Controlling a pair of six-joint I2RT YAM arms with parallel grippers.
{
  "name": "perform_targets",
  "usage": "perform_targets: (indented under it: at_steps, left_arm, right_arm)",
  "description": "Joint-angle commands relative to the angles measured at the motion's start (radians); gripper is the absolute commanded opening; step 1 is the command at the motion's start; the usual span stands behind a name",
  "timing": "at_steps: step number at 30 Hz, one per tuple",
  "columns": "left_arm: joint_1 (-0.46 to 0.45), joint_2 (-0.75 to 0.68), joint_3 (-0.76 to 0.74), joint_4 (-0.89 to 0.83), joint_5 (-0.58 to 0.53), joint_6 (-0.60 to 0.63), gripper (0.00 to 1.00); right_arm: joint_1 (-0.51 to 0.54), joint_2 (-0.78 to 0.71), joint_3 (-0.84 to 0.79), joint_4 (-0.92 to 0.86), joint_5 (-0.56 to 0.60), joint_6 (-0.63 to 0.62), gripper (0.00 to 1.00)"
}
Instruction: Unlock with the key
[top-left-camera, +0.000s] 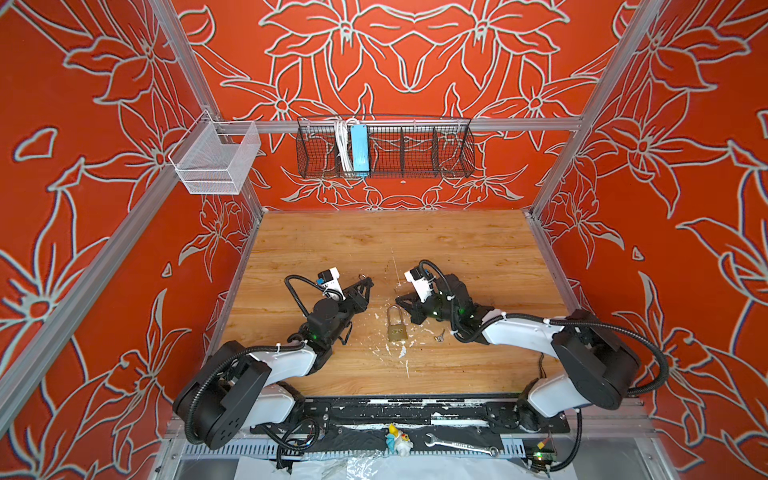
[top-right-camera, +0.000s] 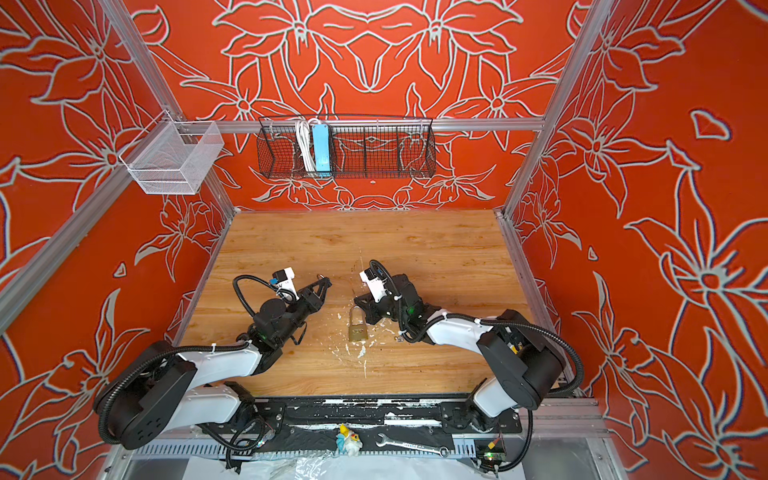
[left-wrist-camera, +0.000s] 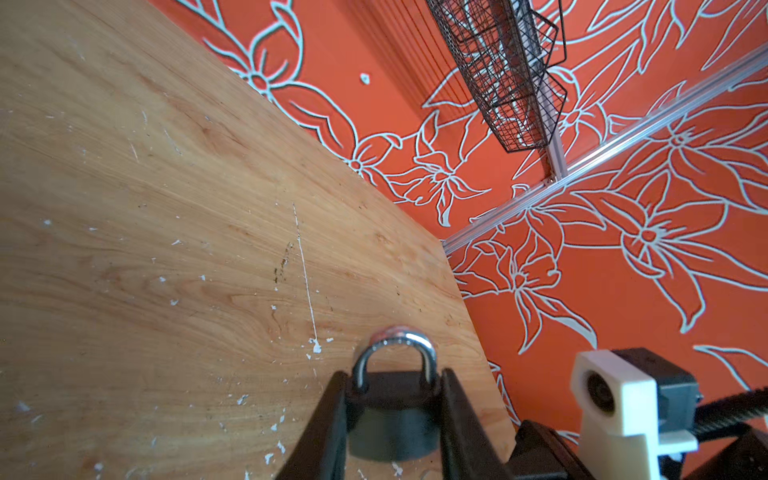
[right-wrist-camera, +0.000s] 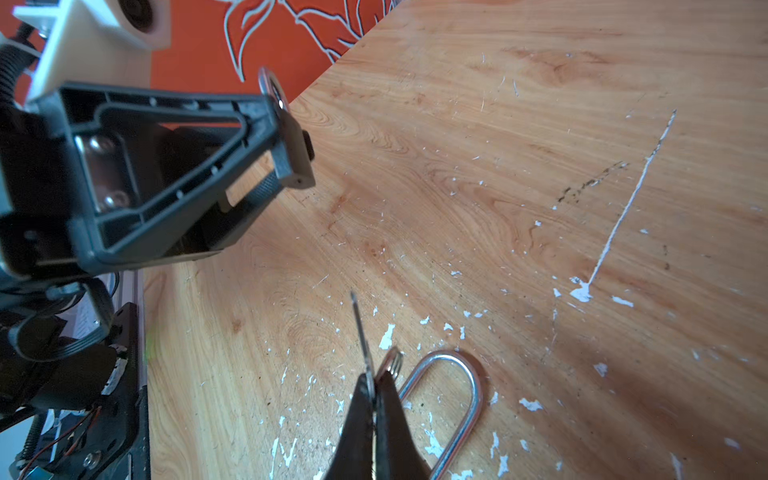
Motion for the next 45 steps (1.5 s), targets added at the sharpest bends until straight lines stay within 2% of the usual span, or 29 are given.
perform_targets:
  at_steps: [1,7,12,15,22,32,45]
  left_arm:
    - [-0.005,-0.022,0.057,-0.086,-0.012,-0.060,0.00]
    - [-0.005,0.013,0.050,-0.040,0.026,-0.133,0.00]
    - [-0.003,0.014,0.097,-0.149,0.079,-0.167,0.00]
    - [-0.003,0.014,0.097,-0.130,0.109,-0.155,0.00]
    - [-0.003,0.011,0.102,-0.149,0.100,-0.135,0.00]
    - [-0.003,0.068,0.108,-0.090,0.151,-0.143,0.00]
    - [-0.005,0.124,0.110,-0.008,0.209,-0.127,0.00]
  right_arm:
    - [0.028,0.019,0.050,-0.041,0.005,-0.007,0.00]
    - [0.039,0.034,0.073,-0.079,0.002,-0.008,0.00]
    - [0.041,0.038,0.100,-0.130,-0.002,0.005,0.00]
    - [0.041,0.039,0.133,-0.201,0.009,0.014,0.00]
    - [0.043,0.025,0.227,-0.422,-0.004,-0.009,0.00]
    - [0.044,0.056,0.233,-0.402,-0.076,0.016,0.00]
    - [0.046,0.090,0.243,-0.394,-0.097,0.027,0.00]
